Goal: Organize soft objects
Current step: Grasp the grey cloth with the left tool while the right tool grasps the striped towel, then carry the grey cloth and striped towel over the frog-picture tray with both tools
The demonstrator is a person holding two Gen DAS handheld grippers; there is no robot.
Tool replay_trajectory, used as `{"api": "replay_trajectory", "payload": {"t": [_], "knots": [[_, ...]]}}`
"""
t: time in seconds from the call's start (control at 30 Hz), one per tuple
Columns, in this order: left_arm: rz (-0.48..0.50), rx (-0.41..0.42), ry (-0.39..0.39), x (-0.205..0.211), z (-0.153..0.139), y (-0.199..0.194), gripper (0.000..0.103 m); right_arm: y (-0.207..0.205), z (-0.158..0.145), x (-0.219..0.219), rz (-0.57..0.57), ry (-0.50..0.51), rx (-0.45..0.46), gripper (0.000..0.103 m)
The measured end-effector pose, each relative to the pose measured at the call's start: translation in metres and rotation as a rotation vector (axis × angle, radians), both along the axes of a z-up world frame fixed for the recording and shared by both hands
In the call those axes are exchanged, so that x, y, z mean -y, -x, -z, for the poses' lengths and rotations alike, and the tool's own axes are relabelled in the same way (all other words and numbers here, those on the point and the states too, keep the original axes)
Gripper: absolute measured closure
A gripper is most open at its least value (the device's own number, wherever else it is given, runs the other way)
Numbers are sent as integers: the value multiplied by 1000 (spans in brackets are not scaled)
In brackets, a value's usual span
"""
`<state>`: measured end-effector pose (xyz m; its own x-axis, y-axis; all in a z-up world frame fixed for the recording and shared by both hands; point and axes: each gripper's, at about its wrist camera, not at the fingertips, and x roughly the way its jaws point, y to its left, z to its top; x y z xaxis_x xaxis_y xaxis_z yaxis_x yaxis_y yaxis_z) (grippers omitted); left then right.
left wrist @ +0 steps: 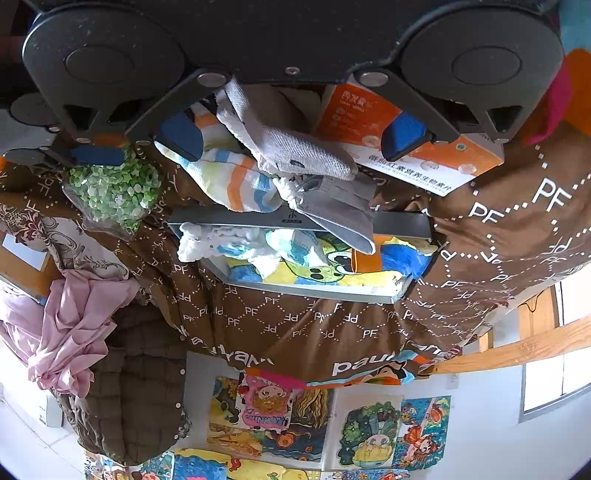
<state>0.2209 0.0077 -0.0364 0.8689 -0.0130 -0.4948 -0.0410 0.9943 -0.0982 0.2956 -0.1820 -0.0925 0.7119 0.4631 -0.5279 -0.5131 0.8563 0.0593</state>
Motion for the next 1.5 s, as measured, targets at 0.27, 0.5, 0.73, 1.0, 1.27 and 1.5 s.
{"api": "replay_trajectory", "payload": {"t": [0.27,0.5,0.73,1.0,1.27,1.5], "knots": [[1,37,-24,-2,10,-8,1,-8,8,1,23,-20,-18,1],[44,74,-103,3,15,-6,1,-14,9,6,48,-61,-55,7],[156,129,-237,14,15,2,1,-13,9,5,33,-79,-69,16],[248,133,-336,20,16,6,12,-16,10,11,33,-151,-127,25],[258,118,-300,12,17,2,34,-16,9,10,15,-179,-147,41],[281,114,-304,16,19,2,58,-15,7,11,4,-214,-165,64]]}}
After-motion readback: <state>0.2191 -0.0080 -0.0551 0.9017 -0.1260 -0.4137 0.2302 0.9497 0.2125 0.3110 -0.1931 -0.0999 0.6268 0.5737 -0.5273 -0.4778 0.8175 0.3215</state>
